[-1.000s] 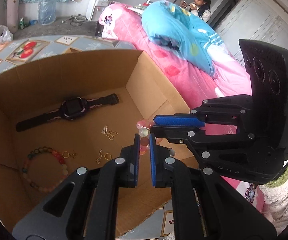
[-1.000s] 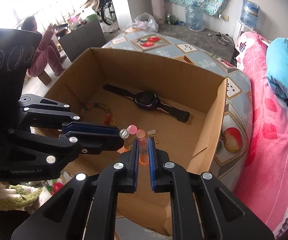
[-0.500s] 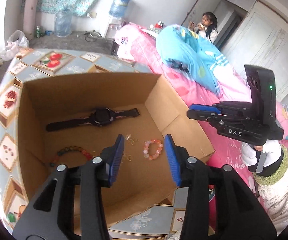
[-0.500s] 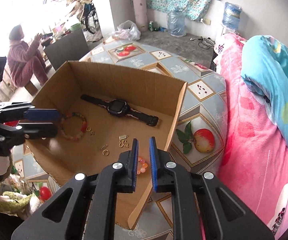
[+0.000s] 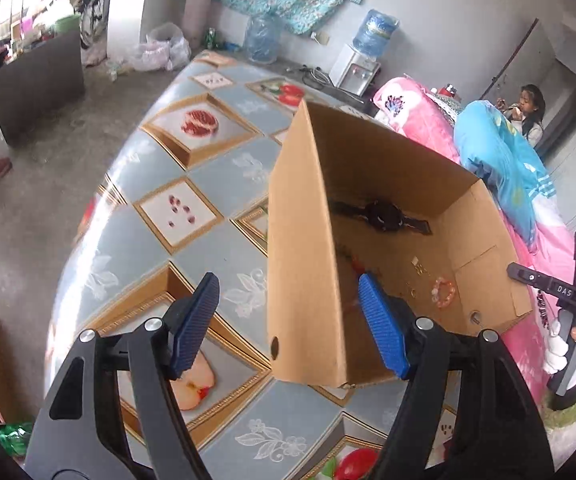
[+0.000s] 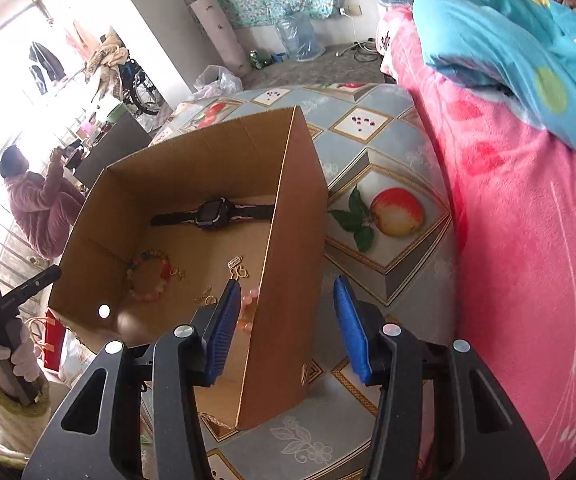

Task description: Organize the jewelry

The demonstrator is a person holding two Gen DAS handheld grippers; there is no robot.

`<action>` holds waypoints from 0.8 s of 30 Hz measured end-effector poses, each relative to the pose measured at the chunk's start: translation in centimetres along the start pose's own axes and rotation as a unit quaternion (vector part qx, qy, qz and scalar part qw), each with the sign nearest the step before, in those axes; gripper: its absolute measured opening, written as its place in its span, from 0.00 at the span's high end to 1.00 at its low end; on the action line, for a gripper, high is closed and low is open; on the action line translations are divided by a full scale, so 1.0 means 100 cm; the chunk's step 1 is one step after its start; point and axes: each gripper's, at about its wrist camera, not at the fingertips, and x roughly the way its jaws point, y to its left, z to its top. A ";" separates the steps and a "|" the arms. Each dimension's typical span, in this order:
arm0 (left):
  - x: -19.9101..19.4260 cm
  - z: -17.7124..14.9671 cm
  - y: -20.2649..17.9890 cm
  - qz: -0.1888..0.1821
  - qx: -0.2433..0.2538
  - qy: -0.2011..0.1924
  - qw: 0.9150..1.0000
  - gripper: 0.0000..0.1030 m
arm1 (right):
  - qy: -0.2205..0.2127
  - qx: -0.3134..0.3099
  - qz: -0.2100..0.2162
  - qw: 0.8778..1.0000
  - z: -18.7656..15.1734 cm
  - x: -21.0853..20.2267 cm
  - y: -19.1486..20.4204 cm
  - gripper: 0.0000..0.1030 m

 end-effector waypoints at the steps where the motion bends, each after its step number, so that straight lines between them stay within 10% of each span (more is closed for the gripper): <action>1: 0.006 -0.002 0.001 -0.013 -0.008 0.008 1.000 0.34 | 0.005 0.002 0.001 1.000 -0.002 0.003 0.001 0.54; 6: 0.028 -0.015 -0.013 -0.069 -0.031 0.041 0.996 0.33 | 0.030 -0.017 0.008 0.999 -0.010 0.017 0.020 0.50; 10: 0.032 -0.020 -0.023 -0.053 -0.028 0.040 0.997 0.27 | 0.033 -0.051 -0.021 0.998 -0.012 0.021 0.039 0.34; 24: 0.022 -0.015 -0.025 -0.030 -0.026 0.039 0.998 0.26 | 0.044 -0.032 -0.030 0.998 -0.007 0.014 0.046 0.33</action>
